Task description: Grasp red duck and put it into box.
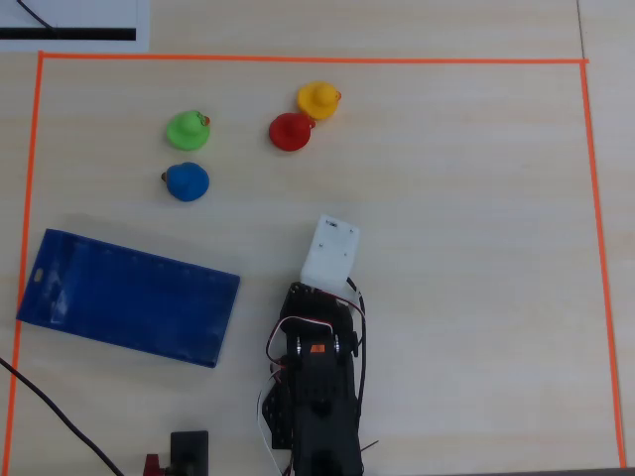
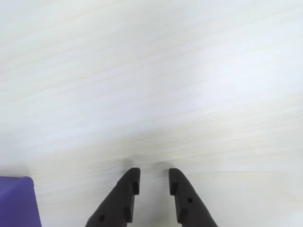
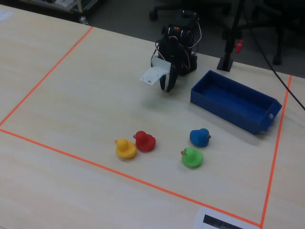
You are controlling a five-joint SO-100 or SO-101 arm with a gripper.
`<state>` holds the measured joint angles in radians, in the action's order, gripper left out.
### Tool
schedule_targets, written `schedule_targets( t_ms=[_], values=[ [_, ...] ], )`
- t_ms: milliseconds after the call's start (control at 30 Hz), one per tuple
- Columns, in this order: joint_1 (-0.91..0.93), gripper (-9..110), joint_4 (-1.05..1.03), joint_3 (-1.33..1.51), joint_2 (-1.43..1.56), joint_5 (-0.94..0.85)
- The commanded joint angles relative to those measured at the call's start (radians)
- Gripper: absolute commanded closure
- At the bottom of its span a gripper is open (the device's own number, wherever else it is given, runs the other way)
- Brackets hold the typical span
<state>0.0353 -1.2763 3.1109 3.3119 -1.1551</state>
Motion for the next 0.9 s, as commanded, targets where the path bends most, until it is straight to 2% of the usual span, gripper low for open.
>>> schedule_targets(
  t_ms=[0, 267, 333, 600, 800, 867],
  values=[
    [0.000, 96, -0.025, -0.002, -0.002, -0.008],
    [0.000, 95, -0.025, -0.002, -0.002, -0.008],
    [0.000, 91, -0.025, -0.002, -0.002, -0.008],
    [-0.046, 91, -0.026, 0.000, 0.000, -0.021],
    [-0.025, 96, -0.026, 0.000, 0.000, -0.021],
    [-0.017, 101, 0.029, 0.000, -0.012, -0.026]
  ],
)
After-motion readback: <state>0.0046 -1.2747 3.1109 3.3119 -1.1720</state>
